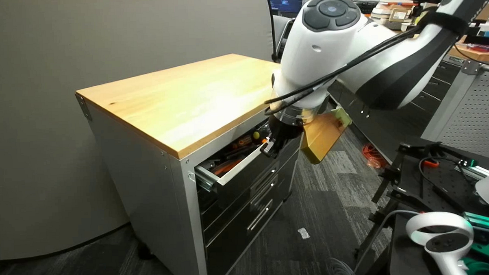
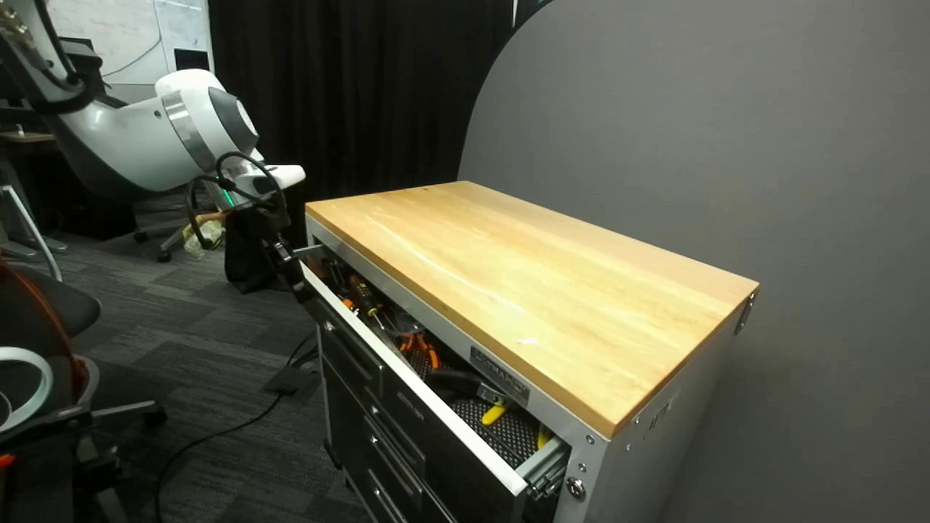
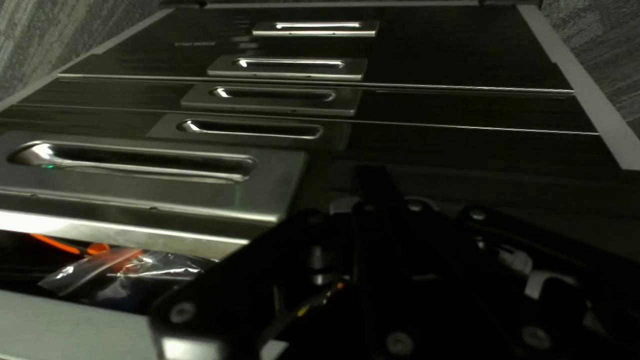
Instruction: Put the screwdriver in the drawer and close it
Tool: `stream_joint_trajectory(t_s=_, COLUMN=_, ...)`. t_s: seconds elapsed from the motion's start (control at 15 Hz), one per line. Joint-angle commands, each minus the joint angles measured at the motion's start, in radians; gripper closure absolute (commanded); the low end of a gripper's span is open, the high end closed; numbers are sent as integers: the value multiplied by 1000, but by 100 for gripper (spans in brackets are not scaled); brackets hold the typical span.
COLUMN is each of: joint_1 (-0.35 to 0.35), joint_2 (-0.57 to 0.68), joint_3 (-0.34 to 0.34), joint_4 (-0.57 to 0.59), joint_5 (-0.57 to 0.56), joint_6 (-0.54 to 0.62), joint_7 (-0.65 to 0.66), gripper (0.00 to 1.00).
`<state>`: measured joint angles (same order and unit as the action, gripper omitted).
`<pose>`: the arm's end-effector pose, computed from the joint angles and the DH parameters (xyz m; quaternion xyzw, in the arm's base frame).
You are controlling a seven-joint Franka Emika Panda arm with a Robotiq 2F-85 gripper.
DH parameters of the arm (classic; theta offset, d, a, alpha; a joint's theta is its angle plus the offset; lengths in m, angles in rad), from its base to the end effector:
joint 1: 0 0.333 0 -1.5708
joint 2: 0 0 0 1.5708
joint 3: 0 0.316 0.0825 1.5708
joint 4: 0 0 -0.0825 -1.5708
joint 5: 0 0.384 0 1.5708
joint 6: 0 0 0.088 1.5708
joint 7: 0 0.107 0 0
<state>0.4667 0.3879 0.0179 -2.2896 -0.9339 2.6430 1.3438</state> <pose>0.4470 0.2595 0.1733 0.9785 -0.0100 0.1540 0.1366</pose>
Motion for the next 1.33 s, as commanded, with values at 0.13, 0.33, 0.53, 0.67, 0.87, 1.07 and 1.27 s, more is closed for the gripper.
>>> stream_joint_trajectory(t_s=0.13, joint_1=52, joint_2=102, joint_3=-40, joint_4=109, joint_5=-272, joint_6=11, joint_7=219, gripper=97)
stream_joint_trajectory(t_s=0.33, joint_1=74, joint_2=140, joint_3=-51, joint_4=160, joint_5=-394, joint_6=0, joint_7=299, gripper=96)
stream_joint_trajectory(t_s=0.53, joint_1=-4, joint_2=168, joint_3=38, joint_4=198, joint_5=-514, joint_6=-62, joint_7=366, gripper=97)
stream_joint_trajectory(t_s=0.67, joint_1=-28, joint_2=183, joint_3=65, joint_4=215, joint_5=-562, joint_6=-93, joint_7=391, gripper=96)
stream_joint_trajectory(t_s=0.87, joint_1=-59, joint_2=199, joint_3=104, joint_4=235, joint_5=-616, joint_6=-128, joint_7=412, gripper=96)
stream_joint_trajectory(t_s=1.07, joint_1=-82, joint_2=210, joint_3=133, joint_4=247, joint_5=-642, joint_6=-157, joint_7=422, gripper=96)
stream_joint_trajectory(t_s=1.27, joint_1=-102, joint_2=206, joint_3=153, joint_4=242, joint_5=-633, joint_6=-180, joint_7=421, gripper=96)
